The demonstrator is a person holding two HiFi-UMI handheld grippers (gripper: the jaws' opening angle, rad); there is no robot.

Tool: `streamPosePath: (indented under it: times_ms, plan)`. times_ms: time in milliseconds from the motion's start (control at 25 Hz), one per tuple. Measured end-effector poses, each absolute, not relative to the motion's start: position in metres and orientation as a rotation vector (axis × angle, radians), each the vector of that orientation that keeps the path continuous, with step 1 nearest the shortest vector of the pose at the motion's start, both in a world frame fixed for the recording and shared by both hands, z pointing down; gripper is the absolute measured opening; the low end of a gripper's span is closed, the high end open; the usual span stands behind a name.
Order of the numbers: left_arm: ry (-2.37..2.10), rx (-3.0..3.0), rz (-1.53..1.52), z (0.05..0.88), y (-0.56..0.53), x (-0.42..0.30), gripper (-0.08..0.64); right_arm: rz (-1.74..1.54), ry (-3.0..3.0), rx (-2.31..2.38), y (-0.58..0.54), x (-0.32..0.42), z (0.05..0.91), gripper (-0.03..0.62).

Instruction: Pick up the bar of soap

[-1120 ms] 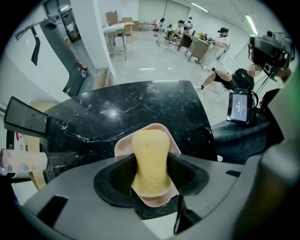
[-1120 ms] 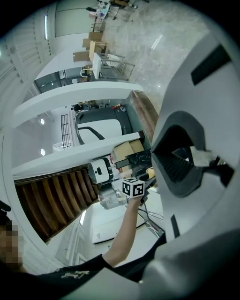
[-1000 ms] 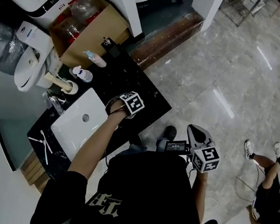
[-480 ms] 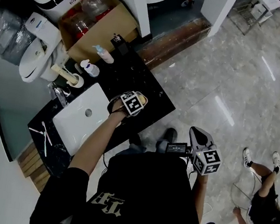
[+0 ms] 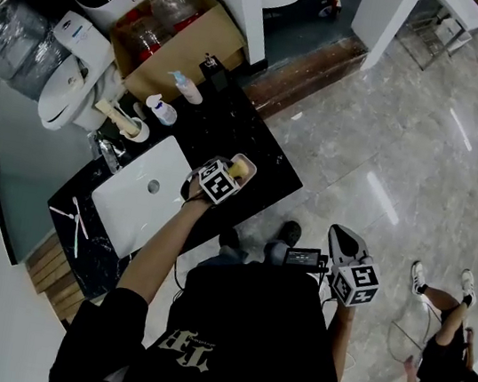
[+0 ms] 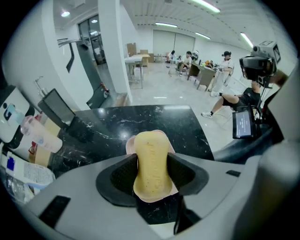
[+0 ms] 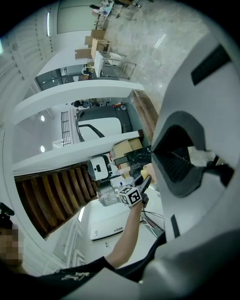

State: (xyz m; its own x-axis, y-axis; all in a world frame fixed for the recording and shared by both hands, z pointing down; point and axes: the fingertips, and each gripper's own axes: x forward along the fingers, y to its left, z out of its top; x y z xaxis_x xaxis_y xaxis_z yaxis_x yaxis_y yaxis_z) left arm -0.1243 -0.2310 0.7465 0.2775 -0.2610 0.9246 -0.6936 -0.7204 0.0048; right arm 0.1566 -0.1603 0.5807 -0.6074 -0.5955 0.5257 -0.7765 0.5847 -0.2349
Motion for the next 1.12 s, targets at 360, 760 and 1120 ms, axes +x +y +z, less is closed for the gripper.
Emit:
streamPosePath:
  times_ms: [360,760,1120]
  plan:
    - [-1.193,2.356,0.978,0.66,-0.232,-0.125,0.207,0.592,-2.466,1.024,-0.162,0.137,0.574,0.011]
    - [-1.396,2.59,0.376,0.528,-0.209,-0.122,0.207,0.545,-2.508,0.963,-0.172,0.114,0.563,0.011]
    - [-1.437,2.662,-0.008,0.459,-0.168,-0.131,0.207,0.471,-2.571,0.937,-0.186,0.088,0.542,0.011]
